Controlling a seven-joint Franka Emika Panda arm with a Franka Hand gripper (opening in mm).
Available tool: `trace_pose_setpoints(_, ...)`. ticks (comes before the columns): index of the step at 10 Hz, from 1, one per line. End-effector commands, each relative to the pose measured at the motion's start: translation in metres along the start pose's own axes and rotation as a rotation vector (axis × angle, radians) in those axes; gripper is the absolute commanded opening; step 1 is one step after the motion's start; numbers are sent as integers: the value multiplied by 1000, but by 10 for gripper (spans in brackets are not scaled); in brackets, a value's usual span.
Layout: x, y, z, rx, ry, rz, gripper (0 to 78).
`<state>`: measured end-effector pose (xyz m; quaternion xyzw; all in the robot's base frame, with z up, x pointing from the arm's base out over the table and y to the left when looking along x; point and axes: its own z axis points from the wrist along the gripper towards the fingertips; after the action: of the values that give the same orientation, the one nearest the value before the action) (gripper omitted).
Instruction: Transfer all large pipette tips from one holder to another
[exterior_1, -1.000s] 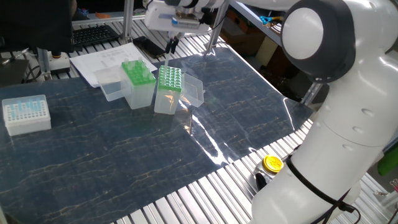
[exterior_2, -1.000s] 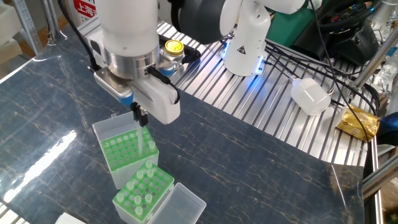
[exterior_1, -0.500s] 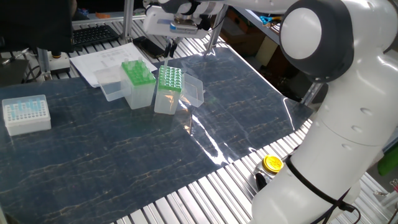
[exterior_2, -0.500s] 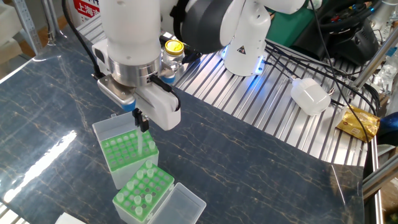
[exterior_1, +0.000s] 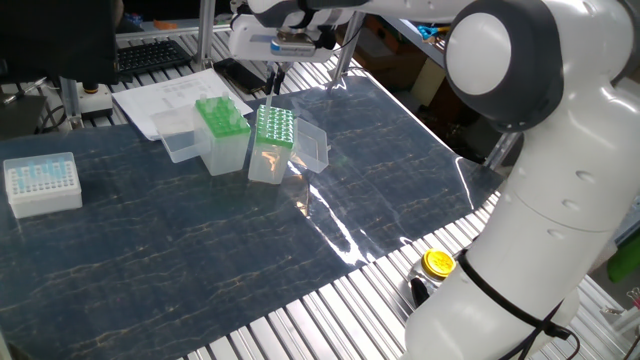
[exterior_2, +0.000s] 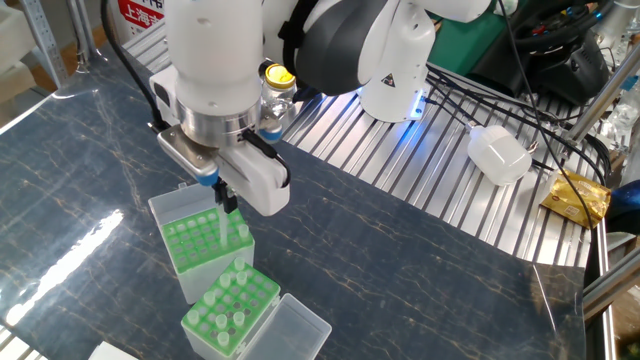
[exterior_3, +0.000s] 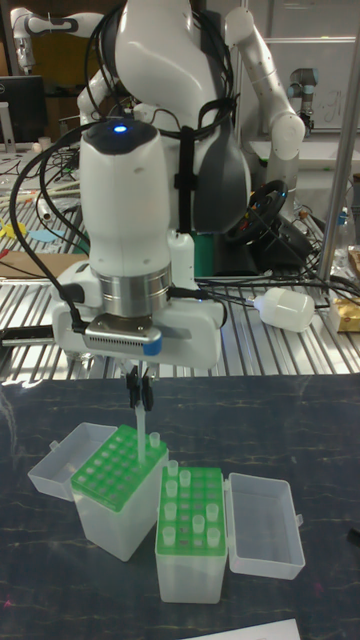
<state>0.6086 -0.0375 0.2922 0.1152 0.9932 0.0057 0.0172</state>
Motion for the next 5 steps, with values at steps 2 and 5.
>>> trace_pose_setpoints(2, -1, 0, -1, 1, 2, 4, 774)
trace_pose_setpoints(5, -1, 0, -1, 1, 2, 4, 774)
